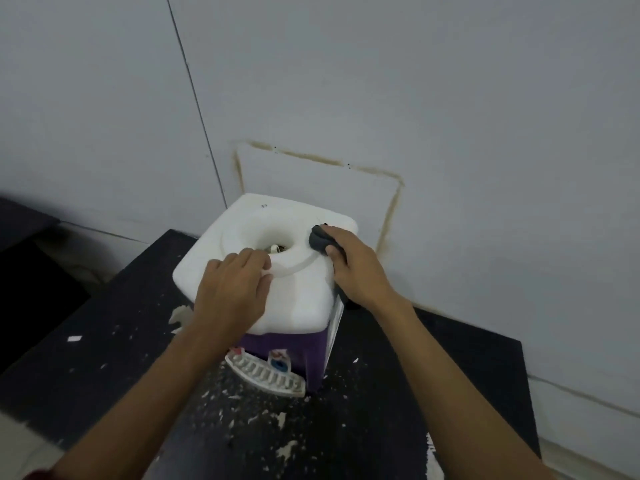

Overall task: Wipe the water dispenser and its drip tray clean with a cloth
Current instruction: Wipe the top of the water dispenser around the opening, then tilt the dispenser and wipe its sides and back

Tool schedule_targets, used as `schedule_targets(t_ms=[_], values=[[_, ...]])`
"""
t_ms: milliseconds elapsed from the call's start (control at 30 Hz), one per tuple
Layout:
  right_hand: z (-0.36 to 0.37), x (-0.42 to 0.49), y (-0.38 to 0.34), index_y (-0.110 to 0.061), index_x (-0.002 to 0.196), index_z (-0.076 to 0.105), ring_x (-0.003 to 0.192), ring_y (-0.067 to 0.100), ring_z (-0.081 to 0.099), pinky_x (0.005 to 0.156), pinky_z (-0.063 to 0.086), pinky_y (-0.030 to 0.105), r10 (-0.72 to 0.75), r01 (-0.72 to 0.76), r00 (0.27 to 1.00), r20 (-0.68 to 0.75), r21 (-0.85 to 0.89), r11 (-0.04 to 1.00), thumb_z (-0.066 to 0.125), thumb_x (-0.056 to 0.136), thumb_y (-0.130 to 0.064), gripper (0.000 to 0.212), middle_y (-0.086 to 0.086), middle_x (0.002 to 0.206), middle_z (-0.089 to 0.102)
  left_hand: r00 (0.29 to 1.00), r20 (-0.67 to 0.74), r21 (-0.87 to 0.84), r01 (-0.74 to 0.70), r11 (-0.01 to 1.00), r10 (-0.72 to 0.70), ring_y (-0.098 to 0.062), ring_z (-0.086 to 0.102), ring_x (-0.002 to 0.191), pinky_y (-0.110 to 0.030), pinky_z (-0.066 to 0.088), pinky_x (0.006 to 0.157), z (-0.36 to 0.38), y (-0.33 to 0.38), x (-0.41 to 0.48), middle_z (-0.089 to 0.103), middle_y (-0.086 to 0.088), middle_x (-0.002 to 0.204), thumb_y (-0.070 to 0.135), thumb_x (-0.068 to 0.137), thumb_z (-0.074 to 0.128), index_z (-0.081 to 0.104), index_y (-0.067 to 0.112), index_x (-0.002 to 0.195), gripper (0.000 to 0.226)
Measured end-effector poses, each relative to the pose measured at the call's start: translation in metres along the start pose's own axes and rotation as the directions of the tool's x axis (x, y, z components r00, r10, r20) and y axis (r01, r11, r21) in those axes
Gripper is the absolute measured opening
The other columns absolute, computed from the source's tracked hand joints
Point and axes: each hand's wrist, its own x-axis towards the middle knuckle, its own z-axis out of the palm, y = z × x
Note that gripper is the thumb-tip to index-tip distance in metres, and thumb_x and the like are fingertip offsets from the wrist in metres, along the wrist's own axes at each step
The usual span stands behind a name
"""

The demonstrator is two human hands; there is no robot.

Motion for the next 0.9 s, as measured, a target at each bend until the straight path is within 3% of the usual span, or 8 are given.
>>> schedule_targets(t_ms=[100,233,300,367,533,700,833,900], values=[[0.007,-0.022,-0.003,-0.011,0.141,0.051,0.125,0.005,0.047,0.108,0.029,0.010,-0.140,0.141,0.990,-0.011,0.067,0.988,0.047,0.101,-0.004,0.040,0.004,0.140,0.055,0.997,0.052,0.046,0.056,0.997,-0.058,-0.030,0.061,0.072,-0.041,0.044,0.063,-0.001,0.009,0.004,0.068,-0.007,0.088,0.006,0.083,0.068,0.064,0.011,0.095,0.014],[0.007,-0.056,0.000,-0.006,0.138,0.054,0.134,0.008,0.045,0.117,0.034,0.034,-0.295,0.291,0.955,0.014,0.120,0.949,0.050,0.099,-0.001,0.039,0.008,0.139,0.056,0.994,0.110,-0.084,0.036,0.996,-0.027,-0.031,0.056,0.072,-0.038,0.038,0.061,-0.003,0.050,0.019,0.059,-0.009,0.085,-0.007,0.076,0.066,0.061,0.008,0.087,0.020],[0.015,-0.072,-0.007,-0.005,0.138,0.054,0.139,-0.006,0.032,0.121,0.024,0.028,-0.335,0.335,0.942,-0.018,0.105,0.936,0.051,0.099,-0.002,0.040,0.008,0.142,0.055,0.990,0.136,-0.193,0.055,0.980,-0.028,-0.028,0.054,0.077,-0.042,0.045,0.066,-0.001,0.053,0.030,0.056,-0.009,0.088,-0.004,0.081,0.064,0.059,0.008,0.090,0.015],[0.017,-0.084,-0.004,-0.005,0.138,0.055,0.140,-0.009,0.026,0.121,0.019,0.022,-0.341,0.343,0.939,-0.035,0.127,0.931,0.050,0.100,-0.003,0.039,0.007,0.143,0.054,0.993,0.120,-0.219,0.028,0.975,-0.002,-0.026,0.055,0.079,-0.044,0.050,0.070,0.004,0.056,0.040,0.057,-0.007,0.090,-0.004,0.088,0.057,0.059,0.008,0.094,0.014],[0.020,-0.107,0.008,-0.011,0.139,0.056,0.144,0.013,0.035,0.120,0.028,0.035,-0.288,0.288,0.957,-0.029,0.181,0.940,0.051,0.100,-0.004,0.040,0.003,0.146,0.053,0.990,0.093,-0.184,-0.092,0.979,0.110,-0.026,0.059,0.080,-0.046,0.053,0.071,0.019,0.052,0.042,0.060,-0.007,0.097,0.003,0.098,0.048,0.061,0.006,0.103,0.014],[0.015,-0.126,0.009,-0.010,0.139,0.056,0.137,0.008,0.044,0.116,0.034,0.027,-0.152,0.160,0.987,-0.050,0.319,0.934,0.050,0.101,-0.005,0.039,0.002,0.143,0.055,0.971,0.110,-0.063,-0.208,0.976,0.214,-0.030,0.055,0.071,-0.045,0.047,0.058,0.029,0.054,0.042,0.061,-0.008,0.088,-0.003,0.080,0.045,0.066,0.007,0.089,0.025],[0.017,-0.145,0.020,-0.017,0.143,0.051,0.139,0.007,0.040,0.115,0.035,0.027,0.017,0.012,0.997,-0.071,0.390,0.921,0.050,0.103,-0.014,0.040,-0.004,0.148,0.045,0.970,0.078,-0.005,-0.232,0.973,0.232,-0.029,0.053,0.070,-0.037,0.035,0.061,0.033,0.062,0.041,0.064,-0.007,0.087,-0.004,0.077,0.047,0.067,0.008,0.089,0.026],[0.016,-0.156,0.030,-0.023,0.145,0.047,0.137,0.005,0.042,0.114,0.037,0.028,0.151,-0.104,0.986,-0.075,0.435,0.895,0.051,0.104,-0.021,0.042,-0.008,0.147,0.045,0.973,0.052,0.009,-0.226,0.974,0.226,-0.028,0.052,0.073,-0.038,0.036,0.063,0.036,0.065,0.043,0.064,-0.007,0.090,-0.002,0.080,0.048,0.068,0.008,0.090,0.025]])
